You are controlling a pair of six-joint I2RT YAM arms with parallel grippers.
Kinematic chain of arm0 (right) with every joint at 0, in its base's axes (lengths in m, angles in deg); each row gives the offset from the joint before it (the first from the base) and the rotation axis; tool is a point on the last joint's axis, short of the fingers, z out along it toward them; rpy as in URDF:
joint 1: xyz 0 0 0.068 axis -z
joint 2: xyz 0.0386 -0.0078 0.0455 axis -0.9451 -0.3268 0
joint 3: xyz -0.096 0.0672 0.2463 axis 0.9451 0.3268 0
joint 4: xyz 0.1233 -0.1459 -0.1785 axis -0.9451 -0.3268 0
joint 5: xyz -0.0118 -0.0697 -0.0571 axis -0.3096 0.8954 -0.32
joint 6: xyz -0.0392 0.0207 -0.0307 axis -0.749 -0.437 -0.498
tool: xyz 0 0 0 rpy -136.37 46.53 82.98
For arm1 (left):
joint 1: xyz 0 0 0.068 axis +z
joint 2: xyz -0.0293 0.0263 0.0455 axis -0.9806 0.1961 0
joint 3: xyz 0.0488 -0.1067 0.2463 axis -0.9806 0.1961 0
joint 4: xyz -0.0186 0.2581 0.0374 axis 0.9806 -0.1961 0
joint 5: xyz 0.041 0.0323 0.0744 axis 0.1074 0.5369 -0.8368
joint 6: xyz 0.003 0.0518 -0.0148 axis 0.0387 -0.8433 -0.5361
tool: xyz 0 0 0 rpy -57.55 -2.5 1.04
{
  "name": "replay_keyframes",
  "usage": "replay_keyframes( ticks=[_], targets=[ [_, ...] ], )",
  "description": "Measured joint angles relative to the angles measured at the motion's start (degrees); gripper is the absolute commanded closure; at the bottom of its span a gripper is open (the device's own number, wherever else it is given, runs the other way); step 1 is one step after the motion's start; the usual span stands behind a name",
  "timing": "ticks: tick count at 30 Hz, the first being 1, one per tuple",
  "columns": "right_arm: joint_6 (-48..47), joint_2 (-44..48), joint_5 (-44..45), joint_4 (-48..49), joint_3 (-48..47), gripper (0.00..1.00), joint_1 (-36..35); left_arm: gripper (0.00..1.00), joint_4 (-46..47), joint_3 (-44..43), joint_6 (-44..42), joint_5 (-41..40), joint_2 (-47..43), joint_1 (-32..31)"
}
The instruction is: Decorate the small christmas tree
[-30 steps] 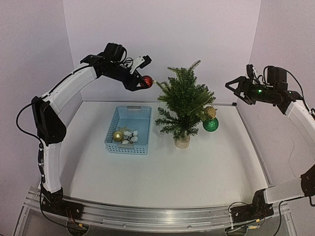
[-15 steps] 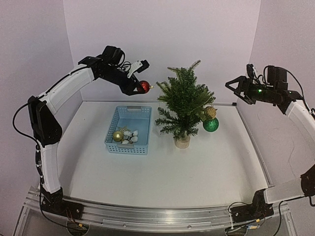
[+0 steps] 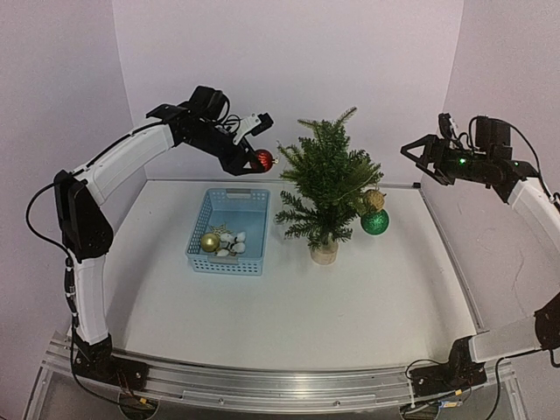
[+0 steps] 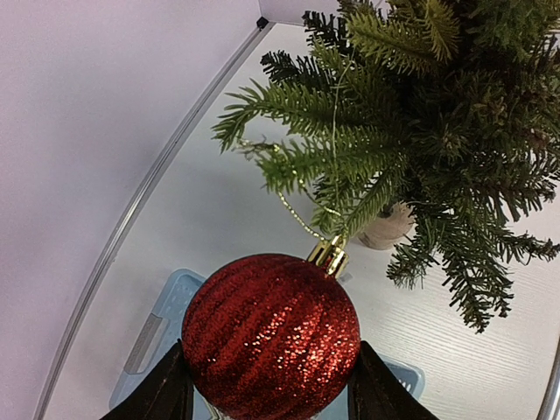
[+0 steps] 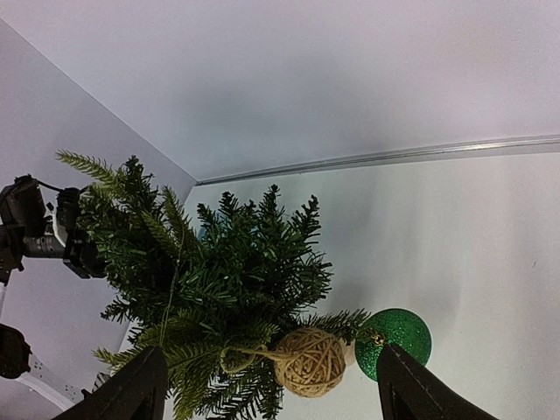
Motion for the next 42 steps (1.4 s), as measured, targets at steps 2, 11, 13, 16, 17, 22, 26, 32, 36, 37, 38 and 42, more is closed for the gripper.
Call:
replay_keyframes(
  ticks=[2,11,13,16,17,22,26,32,36,37,38,42],
  targets=[
    [0.0,0.0,0.0,0.0,0.0,0.18,0.0,0.57,0.2,-0.2,0.0,0.0,0.9,-0.1],
    [0.2,0.0,0.0,0.0,0.0,0.18,0.0,0.58,1.5,-0.3,0.1,-0.1,3.1,-0.2],
    [0.2,0.0,0.0,0.0,0.0,0.18,0.0,0.58,1.9,-0.3,0.1,-0.3,3.1,-0.2],
    [0.2,0.0,0.0,0.0,0.0,0.18,0.0,0.58,2.3,-0.2,0.1,-0.6,3.1,-0.2],
    [0.2,0.0,0.0,0.0,0.0,0.18,0.0,0.58,2.5,-0.2,0.1,-0.6,3.1,-0.2],
    [0.4,0.0,0.0,0.0,0.0,0.18,0.0,0.58,3.7,-1.2,0.8,0.5,3.8,-0.4],
    [0.5,0.0,0.0,0.0,0.0,0.18,0.0,0.58,5.4,-2.5,1.6,1.4,5.8,-1.3],
    [0.5,0.3,0.1,0.0,0.0,0.18,0.0,0.56,6.3,-2.5,2.1,1.8,6.8,-1.6],
    [0.6,0.4,0.1,0.0,0.0,0.18,0.0,0.50,6.8,-2.5,2.9,2.0,6.8,-1.5],
    [0.6,0.4,0.1,0.0,0.0,0.18,0.0,0.48,6.8,-2.5,3.0,2.1,6.8,-1.5],
    [0.6,0.4,0.1,0.0,0.0,0.18,0.0,0.46,6.8,-2.5,3.1,2.1,6.8,-1.5],
    [0.7,0.4,0.1,0.0,0.0,0.18,0.0,0.37,6.8,-2.4,3.2,2.5,6.8,-1.5]
  ],
)
